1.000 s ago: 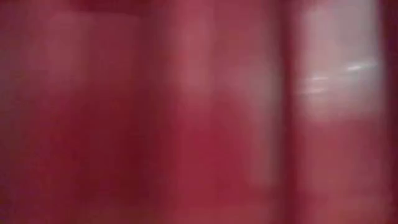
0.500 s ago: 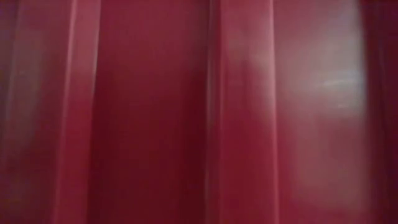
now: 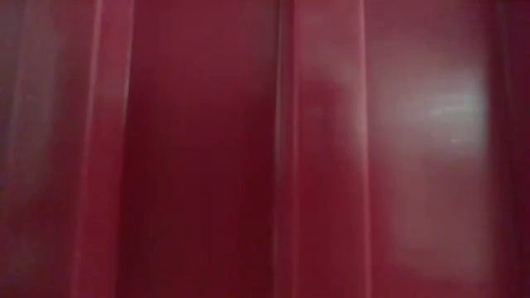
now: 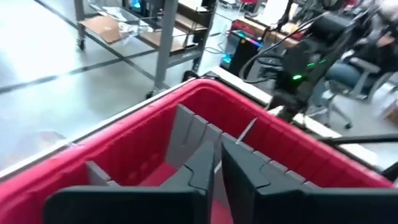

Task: Sort blocks
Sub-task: Assemble the bin divider into the red bin

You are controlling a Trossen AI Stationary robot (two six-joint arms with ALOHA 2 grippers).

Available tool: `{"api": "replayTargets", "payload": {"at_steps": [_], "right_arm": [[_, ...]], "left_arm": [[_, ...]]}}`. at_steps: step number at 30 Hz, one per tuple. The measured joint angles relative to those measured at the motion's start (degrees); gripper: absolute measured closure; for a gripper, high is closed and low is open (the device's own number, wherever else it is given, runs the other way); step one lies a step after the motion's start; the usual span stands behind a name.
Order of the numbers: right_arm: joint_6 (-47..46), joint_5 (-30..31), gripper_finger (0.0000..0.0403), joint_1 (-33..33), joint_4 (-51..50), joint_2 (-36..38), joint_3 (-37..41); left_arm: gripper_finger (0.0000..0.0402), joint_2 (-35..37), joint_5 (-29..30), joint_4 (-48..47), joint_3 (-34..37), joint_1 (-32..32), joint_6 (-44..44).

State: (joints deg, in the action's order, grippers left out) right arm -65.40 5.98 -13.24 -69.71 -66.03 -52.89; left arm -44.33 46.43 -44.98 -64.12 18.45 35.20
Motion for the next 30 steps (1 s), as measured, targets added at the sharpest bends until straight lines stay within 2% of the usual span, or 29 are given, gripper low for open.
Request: {"api": "replayTargets", "payload": {"at_steps": [4,8,12,15,19,23,27,30], "right_arm": [[2.85,1.34,0.0372,-6.54,7.82,7.30,8.06],[4.15,-0.66,0.0293,-13.84,14.69,11.09,16.18],[8.36,-0.55,0.0208,-20.61,19.10,11.35,20.99],[13.03,-0.01,0.0165,-26.37,22.56,11.26,22.77],[19.24,-2.33,0.0149,-36.09,26.01,10.01,25.63],[25.42,-9.35,0.0148,-43.89,31.58,6.60,27.57],[30.87,-12.12,0.0148,-47.33,37.49,1.01,27.57],[34.54,-12.96,0.0148,-48.54,37.75,-3.95,27.17]], "left_arm": [[0.0339,-3.46,-4.21,5.78,0.00,-4.55,-0.44],[0.0299,-8.26,-8.73,11.42,0.07,-12.12,-2.65],[0.0267,-12.92,-16.68,18.70,0.07,-20.86,1.06],[0.0254,-16.31,-21.84,23.73,0.07,-25.63,3.60],[0.0250,-19.93,-24.02,26.13,-0.27,-29.25,6.23],[0.0250,-23.30,-26.61,25.07,-2.54,-30.78,6.42],[0.0250,-25.92,-28.83,19.82,-4.98,-31.82,3.38],[0.0259,-27.85,-29.99,13.91,-5.66,-32.73,4.69]]}}
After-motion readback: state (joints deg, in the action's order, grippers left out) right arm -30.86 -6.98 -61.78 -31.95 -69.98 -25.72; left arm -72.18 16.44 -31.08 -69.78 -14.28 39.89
